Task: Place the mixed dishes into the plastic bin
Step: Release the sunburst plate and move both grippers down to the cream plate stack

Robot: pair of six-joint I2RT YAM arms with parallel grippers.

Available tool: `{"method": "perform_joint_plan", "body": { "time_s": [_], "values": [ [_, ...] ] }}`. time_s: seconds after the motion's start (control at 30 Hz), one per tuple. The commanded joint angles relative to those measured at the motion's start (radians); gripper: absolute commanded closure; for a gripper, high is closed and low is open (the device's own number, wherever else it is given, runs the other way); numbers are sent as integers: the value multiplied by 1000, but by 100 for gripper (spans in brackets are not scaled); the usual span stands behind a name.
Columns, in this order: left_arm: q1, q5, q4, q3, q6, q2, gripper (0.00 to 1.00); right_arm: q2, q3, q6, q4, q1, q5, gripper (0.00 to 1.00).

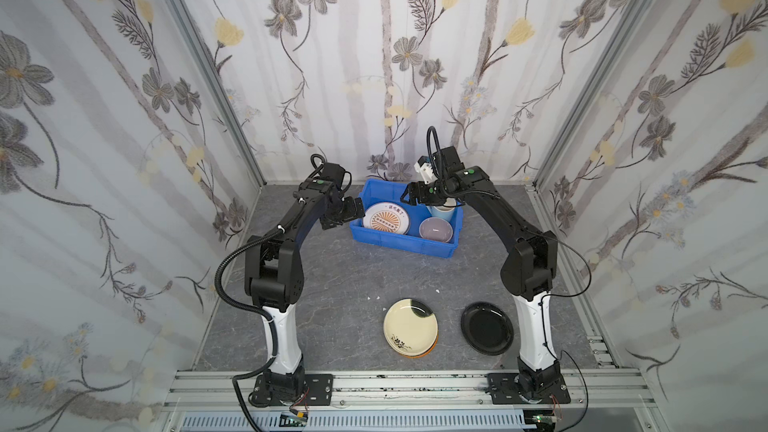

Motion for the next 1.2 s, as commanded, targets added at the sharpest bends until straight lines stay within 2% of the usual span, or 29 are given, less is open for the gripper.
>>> {"method": "perform_joint_plan", "body": {
  "time_s": [0.0,0.1,0.27,0.47,0.83,1.17],
  "values": [
    [-22,-78,-65,73,98,57,0,-70,-33,-17,-20,-1,79,18],
    [-37,-119,-121,152,155,119,0,-166,-143,-18,-14,1,125,18],
    [-38,-142,-162,224,190,174,0,-390,-485,30,114,-1,210,18],
    [-40,-164,-171,228,191,197,1,-580,-752,90,184,-3,265,18],
    [-52,-216,-146,115,182,140,12,-705,-902,131,206,-3,279,18],
    [-77,-217,-106,-40,159,45,38,-703,-914,130,217,-3,258,18]
  ]
}}
